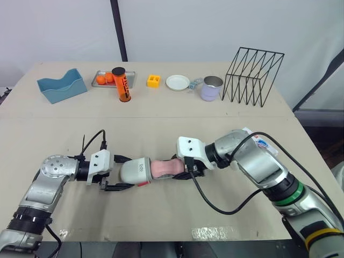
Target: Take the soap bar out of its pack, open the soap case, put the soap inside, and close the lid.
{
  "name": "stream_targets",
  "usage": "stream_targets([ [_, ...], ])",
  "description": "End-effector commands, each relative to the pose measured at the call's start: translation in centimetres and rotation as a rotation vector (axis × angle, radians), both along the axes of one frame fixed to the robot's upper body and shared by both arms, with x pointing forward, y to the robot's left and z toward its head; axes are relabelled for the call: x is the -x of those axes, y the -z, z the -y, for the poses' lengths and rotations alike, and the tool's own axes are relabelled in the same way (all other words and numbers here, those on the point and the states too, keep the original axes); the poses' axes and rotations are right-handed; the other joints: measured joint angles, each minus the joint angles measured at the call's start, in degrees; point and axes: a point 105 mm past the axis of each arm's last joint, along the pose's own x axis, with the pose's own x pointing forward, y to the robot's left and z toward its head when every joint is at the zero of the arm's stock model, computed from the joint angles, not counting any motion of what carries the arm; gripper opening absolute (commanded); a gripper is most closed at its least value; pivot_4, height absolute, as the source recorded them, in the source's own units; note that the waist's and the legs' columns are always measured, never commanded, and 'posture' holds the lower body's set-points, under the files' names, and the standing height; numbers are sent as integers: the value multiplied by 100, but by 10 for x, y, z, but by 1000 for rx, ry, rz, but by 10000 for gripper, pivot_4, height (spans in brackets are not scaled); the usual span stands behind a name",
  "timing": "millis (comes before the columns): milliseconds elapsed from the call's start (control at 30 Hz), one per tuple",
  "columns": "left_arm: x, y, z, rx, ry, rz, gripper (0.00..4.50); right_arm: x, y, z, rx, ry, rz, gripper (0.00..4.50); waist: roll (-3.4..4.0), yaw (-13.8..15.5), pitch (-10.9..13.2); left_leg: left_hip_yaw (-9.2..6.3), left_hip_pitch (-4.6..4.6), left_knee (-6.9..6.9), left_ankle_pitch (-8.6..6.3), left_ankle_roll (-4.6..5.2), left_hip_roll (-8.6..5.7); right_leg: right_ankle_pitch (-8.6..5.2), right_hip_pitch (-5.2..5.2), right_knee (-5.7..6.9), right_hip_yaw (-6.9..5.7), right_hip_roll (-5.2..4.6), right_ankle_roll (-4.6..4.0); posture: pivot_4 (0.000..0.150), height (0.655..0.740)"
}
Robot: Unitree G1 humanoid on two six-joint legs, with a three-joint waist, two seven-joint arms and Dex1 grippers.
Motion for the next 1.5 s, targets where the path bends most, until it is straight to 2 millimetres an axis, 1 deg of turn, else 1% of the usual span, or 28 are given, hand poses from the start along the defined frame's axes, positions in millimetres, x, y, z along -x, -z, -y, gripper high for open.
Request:
stream_targets([
  [33, -2, -5, 3, 10, 1, 22, 34723, 0, -10, -7, -5, -34, 41, 25251, 0, 0, 0, -1, 0, 0, 0, 0, 0, 0, 0, 0, -1, 0, 0, 1500, 7400],
  [300, -2, -2, 12, 16, 13, 23, 34723, 0, -12, -21, 11, -63, 49, 25251, 0, 0, 0, -5, -1, 0, 1, -2, -1, 0, 1, 1, -3, -1, -1, 1500, 7400],
  [600, -3, 2, 20, 20, 15, 26, 34723, 1, -13, -31, 14, -73, 50, 25251, 0, 0, 0, -8, -1, 0, 2, -3, -1, 1, 1, 1, -5, 0, -1, 1500, 7400],
  [967, -6, 3, 24, 24, 11, 31, 34723, 4, -14, -36, -6, -63, 18, 25251, 0, 0, 0, -10, -2, 1, 2, -4, -1, 1, 1, 1, -7, -1, -1, 1500, 7400],
  [1000, -6, 3, 24, 24, 11, 32, 34723, 4, -14, -35, -8, -61, 15, 30187, 0, 0, 0, -10, -2, 1, 2, -4, -1, 1, 1, 1, -7, 0, -1, 1500, 7400],
  [1033, -7, 3, 24, 23, 12, 32, 34723, 4, -15, -35, -9, -61, 11, 36089, 0, -2, 0, -10, -2, 0, 2, -4, -1, 1, 1, 1, -8, 0, -1, 1500, 7400],
  [1067, -7, 3, 24, 23, 12, 32, 34723, 4, -15, -34, -10, -60, 10, 38110, 0, -3, 0, -10, -1, 0, 2, -4, -1, 1, 1, 1, -7, 0, -1, 1500, 7400],
  [1100, -7, 3, 24, 22, 12, 32, 34723, 4, -16, -33, -10, -60, 8, 42386, 0, -1, 0, -10, -1, 0, 2, -4, -1, 1, 0, 1, -7, 0, -1, 1500, 7400],
  [1133, -7, 3, 24, 21, 13, 32, 34723, 5, -16, -32, -11, -60, 6, 44428, 0, 0, 0, -12, -2, 0, 2, -4, -1, 1, 1, 1, -9, 0, -1, 1500, 7400],
  [1333, -7, 2, 25, 17, 16, 35, 34723, 3, -18, -25, -16, -50, 11, 44428, 0, 0, 0, -15, -2, 1, 3, -5, -2, 1, 2, 1, -12, -1, -1, 1500, 7400],
  [1500, -7, 2, 26, 17, 19, 36, 34723, -2, -19, -15, -36, -20, 26, 44428, 0, 0, 0, -15, -2, 0, 3, -5, -3, 1, 2, 1, -12, -1, -1, 1500, 7400],
])
